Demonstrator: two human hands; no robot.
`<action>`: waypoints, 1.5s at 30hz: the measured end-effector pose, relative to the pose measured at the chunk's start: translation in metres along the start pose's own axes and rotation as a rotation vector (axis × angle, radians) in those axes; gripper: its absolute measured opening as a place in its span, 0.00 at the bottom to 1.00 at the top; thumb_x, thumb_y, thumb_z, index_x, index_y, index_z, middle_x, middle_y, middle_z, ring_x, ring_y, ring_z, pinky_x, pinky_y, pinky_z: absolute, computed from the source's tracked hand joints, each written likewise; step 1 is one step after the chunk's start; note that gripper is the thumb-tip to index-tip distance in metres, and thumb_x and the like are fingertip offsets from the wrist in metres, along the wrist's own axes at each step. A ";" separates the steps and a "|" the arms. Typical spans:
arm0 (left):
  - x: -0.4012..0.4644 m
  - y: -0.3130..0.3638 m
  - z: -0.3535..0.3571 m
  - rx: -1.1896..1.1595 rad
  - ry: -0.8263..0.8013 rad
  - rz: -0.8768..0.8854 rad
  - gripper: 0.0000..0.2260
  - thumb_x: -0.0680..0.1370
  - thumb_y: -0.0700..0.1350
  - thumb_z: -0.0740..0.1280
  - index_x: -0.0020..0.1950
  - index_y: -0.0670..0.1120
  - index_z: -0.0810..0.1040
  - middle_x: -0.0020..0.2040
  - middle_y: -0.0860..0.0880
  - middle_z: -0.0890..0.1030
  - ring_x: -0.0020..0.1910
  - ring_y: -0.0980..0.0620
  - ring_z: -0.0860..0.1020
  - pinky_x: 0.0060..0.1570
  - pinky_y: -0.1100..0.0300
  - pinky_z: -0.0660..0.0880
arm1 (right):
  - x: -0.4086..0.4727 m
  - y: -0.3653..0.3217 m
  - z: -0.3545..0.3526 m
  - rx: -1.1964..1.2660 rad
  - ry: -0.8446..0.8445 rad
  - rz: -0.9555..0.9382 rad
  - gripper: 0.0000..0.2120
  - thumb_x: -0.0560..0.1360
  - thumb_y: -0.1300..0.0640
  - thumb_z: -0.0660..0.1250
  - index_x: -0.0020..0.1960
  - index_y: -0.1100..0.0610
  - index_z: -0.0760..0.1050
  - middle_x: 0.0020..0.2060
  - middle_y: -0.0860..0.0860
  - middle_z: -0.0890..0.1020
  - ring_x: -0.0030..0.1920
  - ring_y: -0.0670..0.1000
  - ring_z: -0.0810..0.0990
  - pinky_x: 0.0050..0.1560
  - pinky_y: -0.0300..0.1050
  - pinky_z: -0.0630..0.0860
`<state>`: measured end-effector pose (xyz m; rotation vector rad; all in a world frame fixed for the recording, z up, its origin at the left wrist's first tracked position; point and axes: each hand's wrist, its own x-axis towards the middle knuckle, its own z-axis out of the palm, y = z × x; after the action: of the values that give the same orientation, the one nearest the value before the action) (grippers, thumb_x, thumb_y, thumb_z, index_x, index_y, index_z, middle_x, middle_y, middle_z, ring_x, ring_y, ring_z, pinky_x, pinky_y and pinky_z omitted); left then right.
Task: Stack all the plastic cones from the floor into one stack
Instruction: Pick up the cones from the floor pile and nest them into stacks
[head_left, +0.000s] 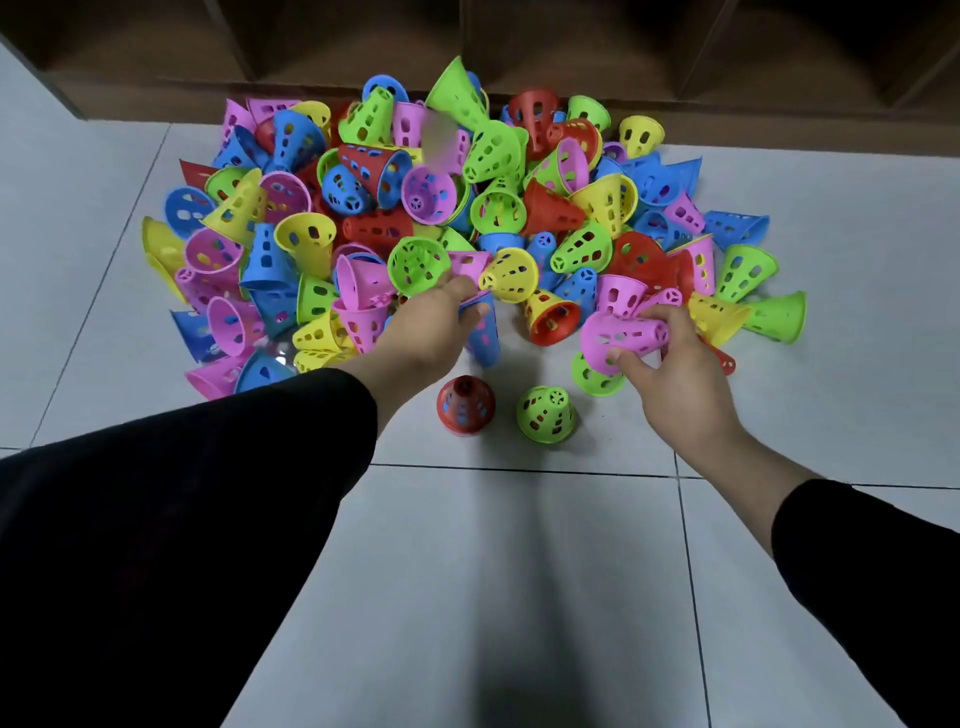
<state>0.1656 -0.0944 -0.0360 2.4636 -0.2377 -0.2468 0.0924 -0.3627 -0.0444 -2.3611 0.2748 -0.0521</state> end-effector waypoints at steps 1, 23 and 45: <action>-0.005 0.002 -0.003 -0.059 0.015 -0.014 0.09 0.84 0.50 0.60 0.56 0.45 0.73 0.58 0.43 0.79 0.57 0.41 0.77 0.44 0.56 0.69 | -0.001 -0.003 -0.001 0.005 0.025 -0.002 0.21 0.74 0.49 0.74 0.62 0.49 0.69 0.52 0.51 0.81 0.51 0.55 0.78 0.45 0.44 0.70; -0.055 0.010 -0.005 0.479 -0.379 -0.077 0.34 0.69 0.51 0.79 0.68 0.47 0.65 0.60 0.42 0.73 0.52 0.41 0.78 0.48 0.49 0.78 | -0.050 -0.024 0.042 -0.427 -0.340 -0.224 0.22 0.79 0.52 0.66 0.72 0.50 0.67 0.65 0.51 0.74 0.63 0.56 0.73 0.57 0.53 0.75; -0.021 0.005 0.035 0.274 -0.230 0.092 0.27 0.77 0.64 0.65 0.70 0.49 0.69 0.59 0.45 0.77 0.57 0.43 0.76 0.51 0.51 0.74 | 0.018 0.026 0.037 -0.325 -0.313 0.029 0.24 0.79 0.54 0.68 0.73 0.52 0.66 0.63 0.58 0.75 0.61 0.62 0.76 0.56 0.55 0.76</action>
<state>0.1368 -0.1137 -0.0574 2.6844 -0.5119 -0.4872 0.1092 -0.3593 -0.0900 -2.6378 0.1738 0.4003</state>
